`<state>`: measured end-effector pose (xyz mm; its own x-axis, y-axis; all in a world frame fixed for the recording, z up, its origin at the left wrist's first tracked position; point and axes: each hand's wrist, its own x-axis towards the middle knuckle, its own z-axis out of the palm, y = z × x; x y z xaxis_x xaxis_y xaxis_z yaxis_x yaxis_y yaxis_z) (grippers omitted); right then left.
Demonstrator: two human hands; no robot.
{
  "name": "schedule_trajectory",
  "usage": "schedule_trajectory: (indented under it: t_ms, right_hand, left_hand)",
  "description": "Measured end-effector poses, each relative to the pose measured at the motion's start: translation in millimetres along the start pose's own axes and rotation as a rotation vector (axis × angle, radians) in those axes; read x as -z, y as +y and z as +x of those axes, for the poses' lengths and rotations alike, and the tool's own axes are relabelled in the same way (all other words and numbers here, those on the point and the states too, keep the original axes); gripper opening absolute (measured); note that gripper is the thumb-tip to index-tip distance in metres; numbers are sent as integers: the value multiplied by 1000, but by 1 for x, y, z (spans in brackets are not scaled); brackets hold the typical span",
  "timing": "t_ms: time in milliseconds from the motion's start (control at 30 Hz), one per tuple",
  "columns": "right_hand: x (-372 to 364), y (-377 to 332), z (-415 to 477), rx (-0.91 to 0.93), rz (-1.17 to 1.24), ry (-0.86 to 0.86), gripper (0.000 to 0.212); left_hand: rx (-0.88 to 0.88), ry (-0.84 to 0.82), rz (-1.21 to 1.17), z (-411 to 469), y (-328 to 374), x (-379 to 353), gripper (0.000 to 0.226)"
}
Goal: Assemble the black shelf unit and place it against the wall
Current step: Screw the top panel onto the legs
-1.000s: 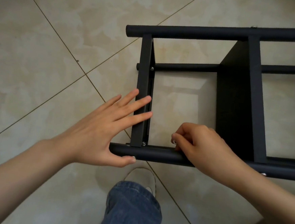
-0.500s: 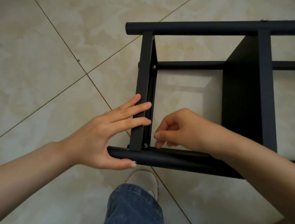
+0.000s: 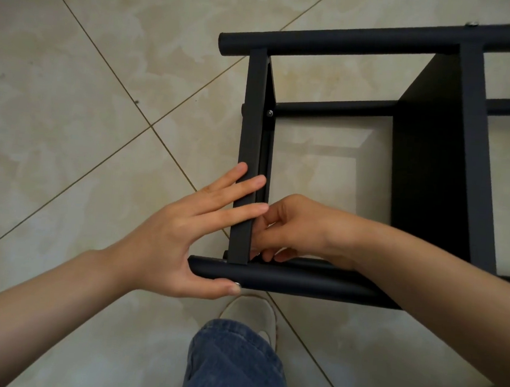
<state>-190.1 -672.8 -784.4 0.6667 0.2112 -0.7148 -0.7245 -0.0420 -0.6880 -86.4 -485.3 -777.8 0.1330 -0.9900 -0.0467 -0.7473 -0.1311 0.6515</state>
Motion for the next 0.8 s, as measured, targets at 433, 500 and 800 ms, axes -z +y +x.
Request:
schedule_trajectory:
  t_ms: [433,500,800]
  right_hand:
    - [4,-1,0,-57,62,-85,11]
    - [4,-2,1,-68,67,-81,10]
    - [5,-1,1,-58,18,-98,13]
  left_hand:
    - [-3,6,-12,1,-1,-2,84]
    - [-2,5,-11,1,-1,-1,84]
    - [-2,9,-7,0,-1,-2,86]
